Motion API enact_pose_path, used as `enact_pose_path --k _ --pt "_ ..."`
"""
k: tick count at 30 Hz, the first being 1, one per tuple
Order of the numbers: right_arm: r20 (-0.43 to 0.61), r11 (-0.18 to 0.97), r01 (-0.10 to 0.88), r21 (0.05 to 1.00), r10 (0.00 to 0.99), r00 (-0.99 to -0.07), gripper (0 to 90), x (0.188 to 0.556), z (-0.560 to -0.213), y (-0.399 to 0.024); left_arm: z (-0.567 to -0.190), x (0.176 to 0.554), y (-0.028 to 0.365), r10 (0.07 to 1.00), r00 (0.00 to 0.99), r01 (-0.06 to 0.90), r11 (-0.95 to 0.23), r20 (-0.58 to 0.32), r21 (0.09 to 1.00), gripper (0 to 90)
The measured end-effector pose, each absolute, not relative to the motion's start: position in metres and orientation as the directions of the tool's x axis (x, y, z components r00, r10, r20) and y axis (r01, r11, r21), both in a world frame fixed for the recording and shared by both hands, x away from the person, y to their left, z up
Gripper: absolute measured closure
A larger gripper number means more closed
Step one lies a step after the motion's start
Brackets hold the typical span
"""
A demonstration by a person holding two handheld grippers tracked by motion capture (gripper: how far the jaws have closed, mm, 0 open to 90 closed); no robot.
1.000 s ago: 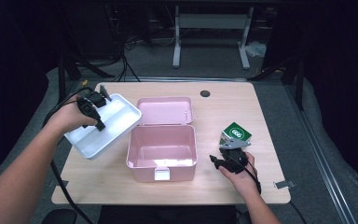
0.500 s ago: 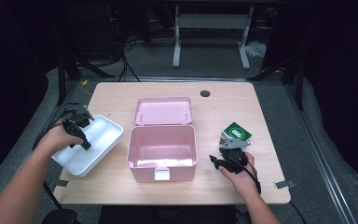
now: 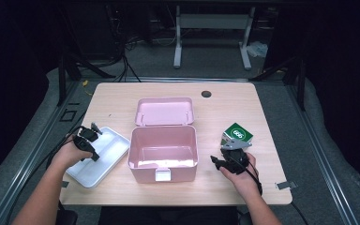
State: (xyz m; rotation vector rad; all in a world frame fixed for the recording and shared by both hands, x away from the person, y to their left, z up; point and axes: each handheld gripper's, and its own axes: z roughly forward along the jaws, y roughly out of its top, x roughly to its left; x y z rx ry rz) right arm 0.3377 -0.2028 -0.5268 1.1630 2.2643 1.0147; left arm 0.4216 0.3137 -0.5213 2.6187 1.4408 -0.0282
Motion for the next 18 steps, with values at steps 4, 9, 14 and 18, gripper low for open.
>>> enact_pose_path --k 4,9,14,18 --pt "-0.029 0.396 0.525 0.753 0.818 -0.575 44.5 0.338 -0.526 -0.202 -0.525 0.416 0.313 0.842 0.534 0.841 -0.518 -0.079 0.155 74.1" --pt "-0.048 0.404 0.516 0.755 0.82 -0.57 42.9 0.337 -0.52 -0.2 -0.526 0.413 0.311 0.834 0.545 0.833 -0.527 -0.085 0.168 66.5" --pt "-0.043 0.399 0.51 0.762 0.817 -0.576 42.2 0.338 -0.512 -0.2 -0.526 0.41 0.309 0.819 0.568 0.817 -0.549 -0.083 0.176 60.4" --pt "-0.039 0.398 0.51 0.763 0.816 -0.577 41.0 0.34 -0.502 -0.202 -0.527 0.407 0.313 0.805 0.584 0.805 -0.556 -0.107 0.209 53.5"
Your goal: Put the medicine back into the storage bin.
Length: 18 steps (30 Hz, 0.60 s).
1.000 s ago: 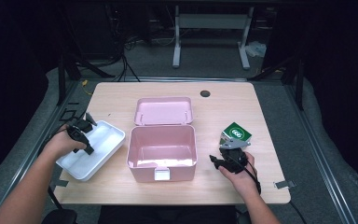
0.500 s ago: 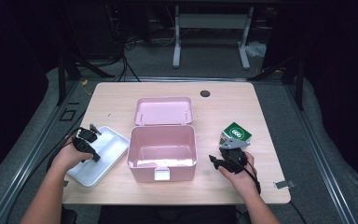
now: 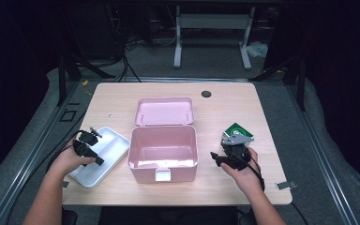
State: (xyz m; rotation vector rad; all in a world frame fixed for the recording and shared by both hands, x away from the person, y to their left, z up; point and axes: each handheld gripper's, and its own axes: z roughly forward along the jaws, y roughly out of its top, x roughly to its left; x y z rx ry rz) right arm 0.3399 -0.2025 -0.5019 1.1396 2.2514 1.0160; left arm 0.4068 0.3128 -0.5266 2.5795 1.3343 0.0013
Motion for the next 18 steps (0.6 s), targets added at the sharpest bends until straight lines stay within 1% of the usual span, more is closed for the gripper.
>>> enact_pose_path --k 2,5,6,7,8,9,10,11,12,14,18 --pt "-0.034 0.4 0.511 0.761 0.811 -0.584 40.6 0.341 -0.497 -0.204 -0.527 0.404 0.312 0.788 0.609 0.783 -0.579 -0.091 0.225 52.8" --pt "-0.052 0.413 0.501 0.76 0.808 -0.587 40.1 0.343 -0.487 -0.207 -0.527 0.403 0.309 0.78 0.623 0.772 -0.597 -0.069 0.219 52.1" --pt "-0.052 0.413 0.501 0.76 0.808 -0.587 40.1 0.343 -0.487 -0.207 -0.527 0.403 0.309 0.78 0.623 0.772 -0.597 -0.069 0.219 53.6" --pt "-0.054 0.412 0.495 0.765 0.807 -0.588 39.8 0.345 -0.481 -0.209 -0.527 0.403 0.308 0.771 0.636 0.76 -0.614 -0.046 0.214 55.9" --pt "-0.054 0.412 0.495 0.765 0.807 -0.588 39.8 0.345 -0.481 -0.209 -0.527 0.403 0.308 0.771 0.636 0.76 -0.614 -0.046 0.214 55.3" --pt "-0.07 0.419 0.49 0.764 0.809 -0.583 39.2 0.347 -0.475 -0.211 -0.528 0.402 0.307 0.773 0.633 0.761 -0.614 -0.033 0.209 54.1" --pt "-0.07 0.419 0.49 0.764 0.809 -0.583 39.2 0.347 -0.475 -0.211 -0.528 0.402 0.307 0.773 0.633 0.761 -0.614 -0.033 0.209 50.6" --pt "-0.071 0.418 0.486 0.767 0.809 -0.583 38.1 0.35 -0.47 -0.213 -0.529 0.404 0.308 0.774 0.633 0.76 -0.62 -0.002 0.195 47.3" --pt "-0.071 0.418 0.486 0.767 0.809 -0.583 38.1 0.35 -0.47 -0.213 -0.529 0.404 0.308 0.774 0.633 0.76 -0.62 -0.002 0.195 45.0" --pt "-0.076 0.423 0.491 0.761 0.81 -0.581 36.3 0.352 -0.466 -0.216 -0.529 0.405 0.31 0.786 0.618 0.769 -0.605 0.002 0.207 44.1" --pt "-0.087 0.43 0.499 0.752 0.815 -0.572 33.8 0.358 -0.459 -0.218 -0.532 0.406 0.314 0.797 0.604 0.78 -0.587 -0.017 0.218 32.8"
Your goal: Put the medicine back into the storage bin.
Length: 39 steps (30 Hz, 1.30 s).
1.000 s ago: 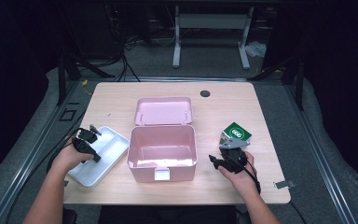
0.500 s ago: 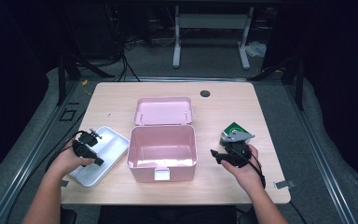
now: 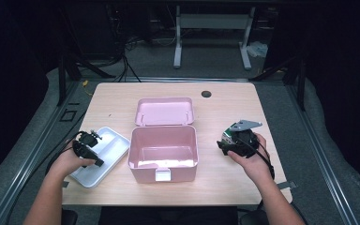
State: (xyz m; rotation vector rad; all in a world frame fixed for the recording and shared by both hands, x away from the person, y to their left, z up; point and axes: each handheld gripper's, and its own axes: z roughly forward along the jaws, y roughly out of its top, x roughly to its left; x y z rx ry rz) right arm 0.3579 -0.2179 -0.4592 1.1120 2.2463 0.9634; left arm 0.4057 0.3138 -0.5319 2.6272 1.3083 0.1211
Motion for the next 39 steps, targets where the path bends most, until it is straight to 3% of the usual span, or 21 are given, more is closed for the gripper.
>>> enact_pose_path --k 7,17,24,31,39 --pt "-0.093 0.472 0.531 0.703 0.802 -0.59 27.1 0.373 -0.449 -0.218 -0.537 0.403 0.303 0.772 0.636 0.76 -0.623 -0.01 0.185 11.7" --pt "-0.092 0.501 0.566 0.655 0.796 -0.598 24.6 0.388 -0.445 -0.22 -0.538 0.401 0.304 0.778 0.628 0.763 -0.613 -0.012 0.205 11.4" --pt "-0.054 0.517 0.621 0.59 0.792 -0.609 17.7 0.406 -0.443 -0.225 -0.538 0.401 0.304 0.777 0.629 0.762 -0.613 -0.012 0.208 11.2" --pt "-0.029 0.592 0.696 0.407 0.77 -0.638 8.2 0.441 -0.445 -0.232 -0.538 0.401 0.304 0.778 0.628 0.762 -0.613 -0.011 0.208 10.7" --pt "-0.048 0.63 0.727 0.272 0.764 -0.643 7.3 0.462 -0.453 -0.24 -0.539 0.401 0.303 0.777 0.629 0.762 -0.614 -0.012 0.206 9.4"
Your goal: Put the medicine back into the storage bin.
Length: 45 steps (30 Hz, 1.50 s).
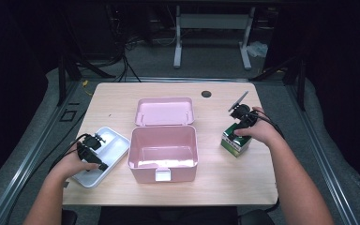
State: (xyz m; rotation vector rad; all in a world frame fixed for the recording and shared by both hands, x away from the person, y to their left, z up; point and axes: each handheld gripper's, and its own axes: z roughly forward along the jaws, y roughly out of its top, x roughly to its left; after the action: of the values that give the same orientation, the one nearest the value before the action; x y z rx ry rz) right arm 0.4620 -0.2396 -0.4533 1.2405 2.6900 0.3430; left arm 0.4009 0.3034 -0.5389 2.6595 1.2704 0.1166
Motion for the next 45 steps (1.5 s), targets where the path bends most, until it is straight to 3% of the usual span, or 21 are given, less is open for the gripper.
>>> enact_pose_path --k 11,20,45 --pt "-0.017 0.633 0.749 0.193 0.766 -0.643 7.5 0.475 -0.461 -0.242 -0.539 0.401 0.303 0.777 0.629 0.762 -0.614 -0.012 0.206 9.4" --pt "0.006 0.656 0.739 0.156 0.747 -0.665 12.8 0.479 -0.466 -0.24 -0.539 0.401 0.303 0.777 0.629 0.762 -0.614 -0.012 0.205 9.4" --pt "0.009 0.651 0.746 0.142 0.752 -0.659 15.6 0.479 -0.467 -0.24 -0.539 0.401 0.303 0.778 0.629 0.763 -0.613 -0.012 0.205 9.4"
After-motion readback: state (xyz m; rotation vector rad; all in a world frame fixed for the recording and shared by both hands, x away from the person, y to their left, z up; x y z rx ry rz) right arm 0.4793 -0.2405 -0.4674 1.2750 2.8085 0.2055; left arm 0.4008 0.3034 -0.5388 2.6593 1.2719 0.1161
